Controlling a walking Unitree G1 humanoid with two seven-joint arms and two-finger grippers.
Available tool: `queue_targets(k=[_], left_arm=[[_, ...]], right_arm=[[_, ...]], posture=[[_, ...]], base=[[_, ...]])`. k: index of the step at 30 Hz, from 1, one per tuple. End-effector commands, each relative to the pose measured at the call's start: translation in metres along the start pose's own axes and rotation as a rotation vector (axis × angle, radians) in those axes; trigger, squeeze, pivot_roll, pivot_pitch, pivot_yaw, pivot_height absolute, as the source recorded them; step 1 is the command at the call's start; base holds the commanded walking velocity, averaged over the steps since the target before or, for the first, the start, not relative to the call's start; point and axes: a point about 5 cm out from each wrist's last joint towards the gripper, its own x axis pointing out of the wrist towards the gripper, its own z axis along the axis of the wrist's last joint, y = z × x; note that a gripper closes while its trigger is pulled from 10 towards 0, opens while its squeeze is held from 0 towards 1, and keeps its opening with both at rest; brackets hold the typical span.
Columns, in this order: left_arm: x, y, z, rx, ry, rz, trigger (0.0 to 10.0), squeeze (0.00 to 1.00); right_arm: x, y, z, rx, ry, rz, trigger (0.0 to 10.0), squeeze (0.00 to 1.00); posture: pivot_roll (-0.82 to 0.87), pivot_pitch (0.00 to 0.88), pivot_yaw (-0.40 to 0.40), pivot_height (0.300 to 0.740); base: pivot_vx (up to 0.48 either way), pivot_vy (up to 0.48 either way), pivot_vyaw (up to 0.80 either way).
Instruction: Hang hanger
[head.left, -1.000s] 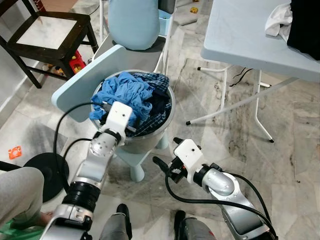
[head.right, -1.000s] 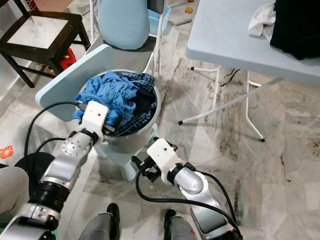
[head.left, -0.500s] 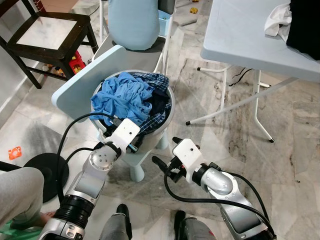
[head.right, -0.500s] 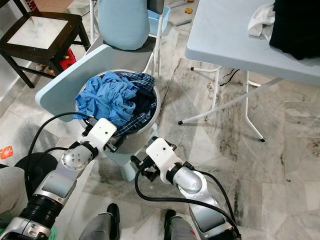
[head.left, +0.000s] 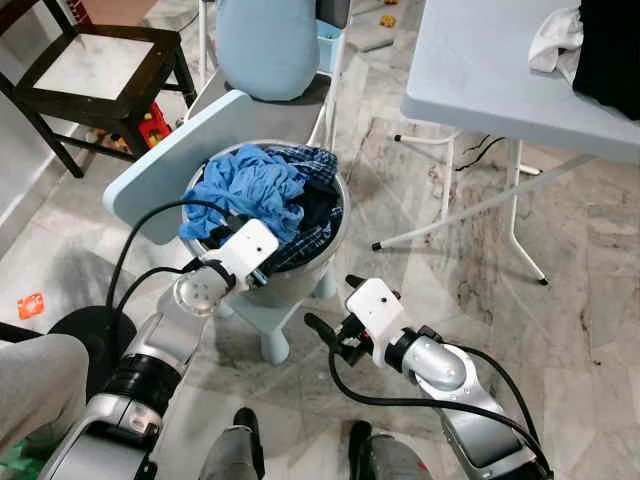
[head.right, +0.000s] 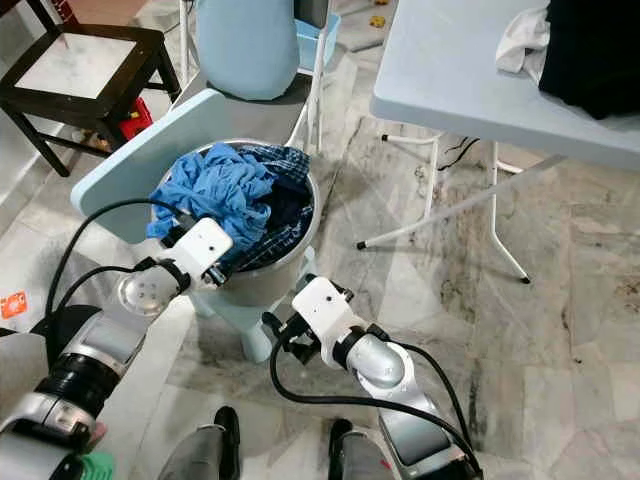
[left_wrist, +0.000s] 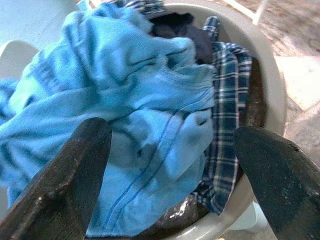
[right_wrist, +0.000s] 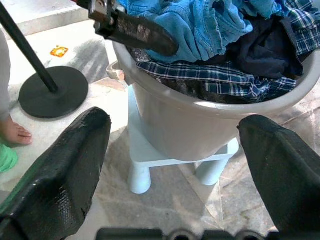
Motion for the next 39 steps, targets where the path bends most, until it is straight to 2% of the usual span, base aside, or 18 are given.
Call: queue_targets(k=[1,4,5,6,7,9,10,11,12,16,25,31,39], left_arm=[[0.001,-0.007,-0.004,0.021,0.008,-0.037,10.0,1.0],[0.005,-0.01,-0.006,0.046,0.03,-0.076,10.0,1.0],[0.006,-0.012,-0.008,0.049,0.044,-0.101,10.0,0.42],[0.006,-0.012,-0.008,0.049,0.044,-0.101,10.0,0.42],[0.007,-0.014,-0.011,0.046,0.061,-0.13,10.0,0.0],[0.007,-0.016,-0.013,0.042,0.066,-0.164,10.0,0.0],[0.007,-0.017,-0.014,0.043,0.075,-0.171,2.7,0.0],[0.007,-0.017,-0.016,0.045,0.083,-0.175,2.7,0.0],[0.007,-0.016,-0.018,0.054,0.083,-0.174,0.0,0.0],[0.006,-0.014,-0.019,0.111,0.079,-0.169,0.0,0.0],[0.006,0.006,-0.017,0.056,0.05,-0.048,0.0,0.0],[0.01,0.028,0.003,-0.014,-0.065,0.096,0.0,0.0],[0.012,0.029,0.01,-0.027,-0.095,0.097,0.0,0.0]], right_arm=[[-0.001,0.003,-0.003,-0.001,0.007,0.006,10.0,0.0],[-0.002,0.004,-0.003,-0.003,0.009,0.004,10.0,0.0],[-0.002,0.004,-0.003,-0.002,0.01,0.003,10.0,0.0],[-0.002,0.004,-0.003,-0.002,0.01,0.003,10.0,0.0],[-0.002,0.004,-0.003,-0.002,0.012,0.001,10.0,0.0],[-0.003,0.004,-0.004,-0.001,0.013,0.0,10.0,0.0],[-0.004,0.004,-0.004,-0.001,0.013,-0.001,10.0,0.0],[-0.004,0.004,-0.004,-0.002,0.013,-0.001,10.0,0.0],[-0.004,0.004,-0.004,-0.002,0.015,-0.001,10.0,0.0],[-0.004,0.004,-0.004,-0.002,0.016,-0.001,10.0,0.0],[-0.004,0.004,-0.004,-0.008,0.017,0.0,10.0,0.0],[-0.003,0.003,-0.004,-0.01,0.016,-0.004,10.0,0.0],[-0.003,0.003,-0.005,-0.011,0.018,-0.005,10.0,0.0]], posture=[[-0.02,0.3,-0.019,0.74],[-0.03,0.301,-0.018,0.74],[-0.03,0.303,-0.016,0.74],[-0.03,0.303,-0.016,0.74],[-0.03,0.303,-0.016,0.74],[-0.04,0.306,-0.015,0.74],[-0.04,0.306,-0.015,0.74],[-0.04,0.306,-0.015,0.74],[-0.04,0.306,-0.015,0.74],[-0.04,0.308,-0.015,0.74],[-0.03,0.31,-0.019,0.74],[-0.03,0.305,-0.021,0.74],[-0.04,0.302,-0.021,0.74]], base=[[0.0,0.0,0.0],[0.0,0.0,0.0],[0.0,0.0,0.0],[0.0,0.0,0.0],[0.0,0.0,0.0],[0.0,0.0,0.0],[0.0,0.0,0.0],[0.0,0.0,0.0],[0.0,0.0,0.0],[0.0,0.0,0.0],[0.0,0.0,0.0],[0.0,0.0,0.0],[0.0,0.0,0.0]])
